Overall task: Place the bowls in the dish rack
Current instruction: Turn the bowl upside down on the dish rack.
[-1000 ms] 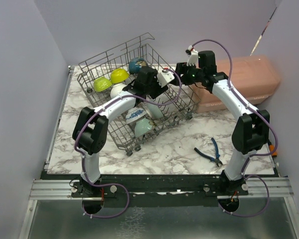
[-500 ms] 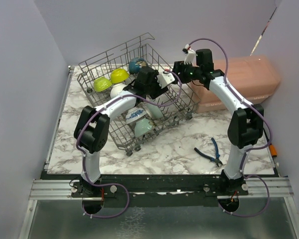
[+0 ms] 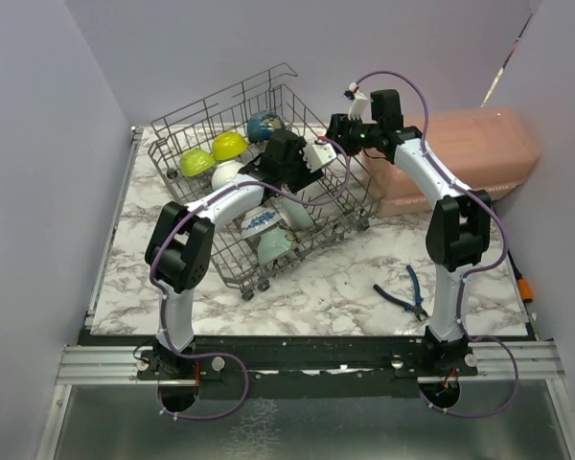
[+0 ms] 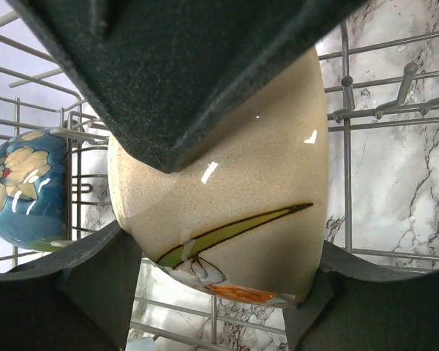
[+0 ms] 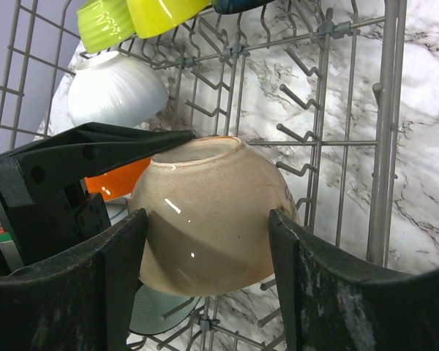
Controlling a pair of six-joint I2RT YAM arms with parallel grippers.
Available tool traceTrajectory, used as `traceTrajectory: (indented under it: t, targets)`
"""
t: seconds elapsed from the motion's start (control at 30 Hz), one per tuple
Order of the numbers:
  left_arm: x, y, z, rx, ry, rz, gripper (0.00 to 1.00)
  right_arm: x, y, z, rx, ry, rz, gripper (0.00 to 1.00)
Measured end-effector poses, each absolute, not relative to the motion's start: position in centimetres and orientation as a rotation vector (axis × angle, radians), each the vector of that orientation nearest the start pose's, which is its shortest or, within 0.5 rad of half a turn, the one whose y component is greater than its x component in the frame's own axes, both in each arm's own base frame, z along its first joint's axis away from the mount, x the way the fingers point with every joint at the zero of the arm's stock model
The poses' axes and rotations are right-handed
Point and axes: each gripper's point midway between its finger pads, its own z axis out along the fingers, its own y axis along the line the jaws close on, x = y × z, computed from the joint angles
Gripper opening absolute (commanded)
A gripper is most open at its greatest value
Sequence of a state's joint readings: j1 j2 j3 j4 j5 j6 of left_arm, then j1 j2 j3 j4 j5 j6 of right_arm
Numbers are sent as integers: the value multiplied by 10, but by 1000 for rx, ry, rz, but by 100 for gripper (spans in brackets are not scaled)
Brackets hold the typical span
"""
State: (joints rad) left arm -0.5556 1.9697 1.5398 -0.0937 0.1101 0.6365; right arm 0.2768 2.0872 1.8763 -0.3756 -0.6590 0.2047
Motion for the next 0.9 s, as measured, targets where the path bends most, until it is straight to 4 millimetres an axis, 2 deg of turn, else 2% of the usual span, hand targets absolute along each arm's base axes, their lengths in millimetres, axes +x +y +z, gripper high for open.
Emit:
traceTrajectory:
  t: [0.2, 0.4, 0.73, 0.9]
  targets:
    - [489, -296, 152, 1235, 1705, -54, 68, 499, 260, 193, -465, 2127, 986, 64]
    - [487, -296, 153, 1227, 1736, -69, 98, 498, 259, 181, -462, 2148, 967, 64]
    - [488, -295, 159, 1174, 1765, -108, 99, 500, 256, 174, -446, 2174, 905, 62]
    - [481, -300, 171, 1168, 1746, -172, 99, 504, 258, 171, -434, 2201, 889, 63]
